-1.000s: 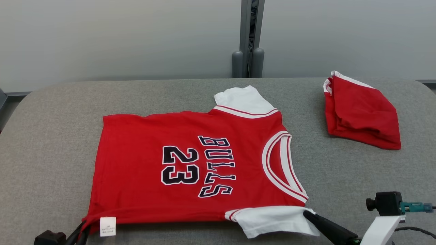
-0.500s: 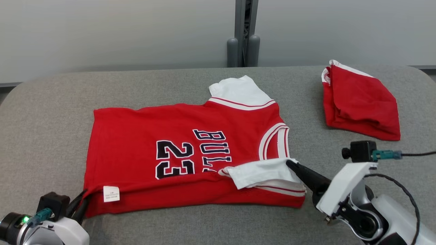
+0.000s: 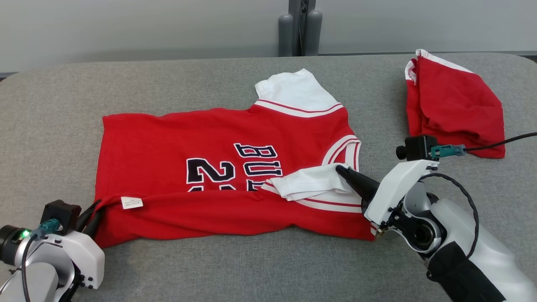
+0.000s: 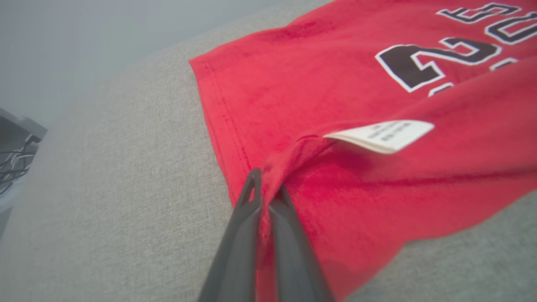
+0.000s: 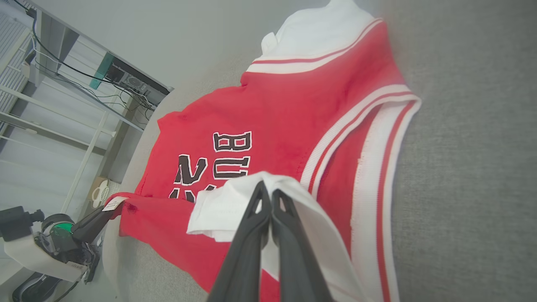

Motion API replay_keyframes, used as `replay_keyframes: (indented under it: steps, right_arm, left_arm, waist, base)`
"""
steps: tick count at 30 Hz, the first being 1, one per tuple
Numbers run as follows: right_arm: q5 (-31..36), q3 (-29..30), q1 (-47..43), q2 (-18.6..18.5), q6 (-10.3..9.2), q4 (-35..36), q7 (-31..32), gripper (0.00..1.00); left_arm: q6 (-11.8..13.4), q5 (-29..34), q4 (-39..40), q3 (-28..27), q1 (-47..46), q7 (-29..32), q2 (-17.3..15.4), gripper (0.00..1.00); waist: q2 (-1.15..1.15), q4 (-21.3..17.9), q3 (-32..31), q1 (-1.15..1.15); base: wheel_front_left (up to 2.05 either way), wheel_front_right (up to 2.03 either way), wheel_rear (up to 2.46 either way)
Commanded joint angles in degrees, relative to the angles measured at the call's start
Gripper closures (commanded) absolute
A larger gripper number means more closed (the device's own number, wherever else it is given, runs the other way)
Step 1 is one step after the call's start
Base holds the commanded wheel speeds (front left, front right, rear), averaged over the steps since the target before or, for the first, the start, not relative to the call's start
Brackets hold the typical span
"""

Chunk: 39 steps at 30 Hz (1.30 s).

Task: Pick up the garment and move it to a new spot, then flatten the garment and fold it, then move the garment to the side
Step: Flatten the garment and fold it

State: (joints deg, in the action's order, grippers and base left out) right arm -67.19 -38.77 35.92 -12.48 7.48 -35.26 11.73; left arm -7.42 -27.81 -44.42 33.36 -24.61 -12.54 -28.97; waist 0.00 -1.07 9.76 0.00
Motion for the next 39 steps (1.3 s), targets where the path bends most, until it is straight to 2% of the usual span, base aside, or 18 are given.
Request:
replay_keyframes:
  steps: [1, 9, 10, 11, 12, 13, 14, 22, 25, 31, 39]
  right_arm:
    - [0.2, -0.2, 0.9, 0.1, 0.02, -0.9, -0.4, 1.00]
    - [-0.1, -2.0, 2.9, 1.2, 0.02, -4.5, -3.4, 1.00]
    - [-0.2, -2.2, 3.1, 1.3, 0.02, -4.7, -3.9, 0.78]
    - [-0.3, -2.5, 3.1, 1.3, 0.02, -5.0, -4.3, 0.54]
    - [-0.5, -2.7, 3.2, 1.4, 0.02, -5.3, -4.5, 0.16]
    - [-0.5, -2.7, 3.2, 1.4, 0.02, -5.3, -4.5, 0.16]
    - [-0.8, -3.2, 3.2, 1.3, 0.02, -5.5, -5.3, 0.00]
    - [-0.8, -5.0, 2.0, -0.8, 0.02, -4.4, -9.1, 0.00]
    - [1.6, -6.5, 0.8, -3.4, 0.02, -2.4, -14.1, 0.00]
    - [5.3, -8.5, -1.0, -6.3, 0.03, -0.6, -20.0, 0.00]
    - [9.0, -8.0, -5.7, -9.4, 0.02, 1.1, -23.8, 0.00]
  left_arm:
    - [0.0, -0.6, -0.7, 0.9, -1.2, -0.6, 0.2, 1.00]
    - [-0.1, -3.7, -3.5, 5.0, -3.9, -2.3, 0.2, 1.00]
    - [-0.1, -3.9, -3.6, 5.2, -4.1, -2.4, 0.3, 0.96]
    - [-0.1, -4.1, -3.9, 5.2, -4.3, -2.5, 0.2, 0.62]
    - [-0.1, -4.1, -4.2, 5.4, -4.3, -2.6, 0.2, 0.15]
    - [-0.1, -4.1, -4.2, 5.4, -4.3, -2.6, 0.2, 0.15]
    - [-0.1, -4.5, -4.2, 5.4, -4.4, -2.6, 0.4, 0.00]
    - [0.1, -3.0, -0.3, -0.2, -0.8, -2.6, 1.3, 0.00]
    - [0.8, -1.2, 3.4, -4.3, 2.7, -2.6, 2.2, 0.00]
    - [2.1, 1.6, 8.3, -9.3, 7.4, -2.6, 3.1, 0.00]
    - [3.6, 4.9, 16.7, -16.2, 15.4, -2.6, 4.9, 0.00]
  waist:
    - [0.00, -0.1, 0.4, 0.00]
    - [0.00, -0.2, 1.1, 0.00]
    - [0.00, -0.1, 1.1, 0.00]
    - [0.00, 0.0, 1.1, 0.00]
    - [0.00, 0.0, 1.1, 0.00]
    - [0.00, 0.0, 1.1, 0.00]
    - [0.00, 0.2, 1.0, 0.00]
    - [0.00, 0.9, -0.4, 0.00]
    - [0.00, 1.8, -1.6, 0.00]
    - [0.00, 2.6, -3.1, 0.00]
    - [0.00, 3.1, -5.0, 0.00]
  base:
    - [0.00, 0.00, 0.00]
    - [0.00, 0.00, 0.00]
    - [0.00, 0.00, 0.00]
    - [0.00, 0.00, 0.00]
    - [0.00, 0.00, 0.00]
    - [0.00, 0.00, 0.00]
    - [0.00, 0.00, 0.00]
    - [0.00, 0.00, 0.00]
    - [0.00, 0.00, 0.00]
    - [0.00, 0.00, 0.00]
    - [0.00, 0.00, 0.00]
